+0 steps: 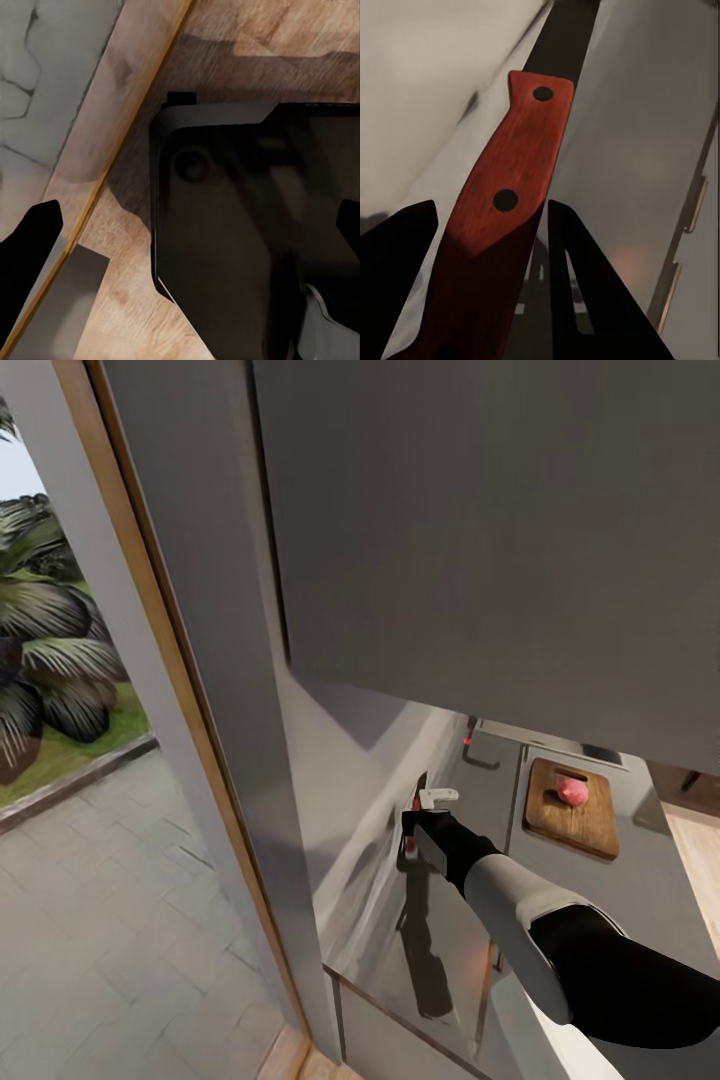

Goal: In the kitchen, take the Vidalia onion out of the sink, dice it on the chopping board with the paring knife, put the diced onion into the bowl on the countertop, then place both the paring knife and the chopping board into the sink.

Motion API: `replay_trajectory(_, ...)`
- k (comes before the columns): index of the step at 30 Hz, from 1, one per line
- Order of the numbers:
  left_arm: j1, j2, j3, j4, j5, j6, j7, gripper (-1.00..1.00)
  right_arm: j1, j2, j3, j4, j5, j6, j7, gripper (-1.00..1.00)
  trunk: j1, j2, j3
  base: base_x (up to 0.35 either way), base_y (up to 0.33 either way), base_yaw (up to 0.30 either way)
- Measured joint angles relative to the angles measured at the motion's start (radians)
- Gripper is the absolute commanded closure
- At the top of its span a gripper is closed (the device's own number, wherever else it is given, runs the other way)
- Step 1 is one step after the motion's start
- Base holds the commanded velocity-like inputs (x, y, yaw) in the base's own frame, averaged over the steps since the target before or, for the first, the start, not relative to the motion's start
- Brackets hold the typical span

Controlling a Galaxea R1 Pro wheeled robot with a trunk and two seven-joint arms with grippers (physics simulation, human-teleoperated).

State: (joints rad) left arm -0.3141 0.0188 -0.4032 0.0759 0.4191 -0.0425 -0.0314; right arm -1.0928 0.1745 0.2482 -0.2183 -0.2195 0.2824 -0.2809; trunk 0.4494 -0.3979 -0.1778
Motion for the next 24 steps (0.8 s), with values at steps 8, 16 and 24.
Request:
replay_trajectory(8, 0.004, 0.0, 0.0, 0.0, 0.0, 0.0, -0.001, -1.0, 0.0, 0.0, -0.001, 0.0, -0.002, 0.0, -0.001, 1.0, 0.0, 0.0, 0.013, 0.0, 0.0, 0.0)
replay_trajectory(16, 0.008, -0.001, -0.001, 0.0, -0.001, 0.0, -0.001, -1.0, 0.0, 0.0, -0.001, 0.001, -0.002, 0.0, -0.001, 1.0, 0.0, 0.0, 0.025, 0.0, 0.0, 0.0)
replay_trajectory(24, 0.012, -0.002, -0.001, 0.0, -0.002, 0.0, -0.002, -1.0, 0.0, 0.0, -0.004, 0.001, -0.001, 0.0, -0.001, 1.0, 0.0, 0.0, 0.038, 0.0, 0.0, 0.0)
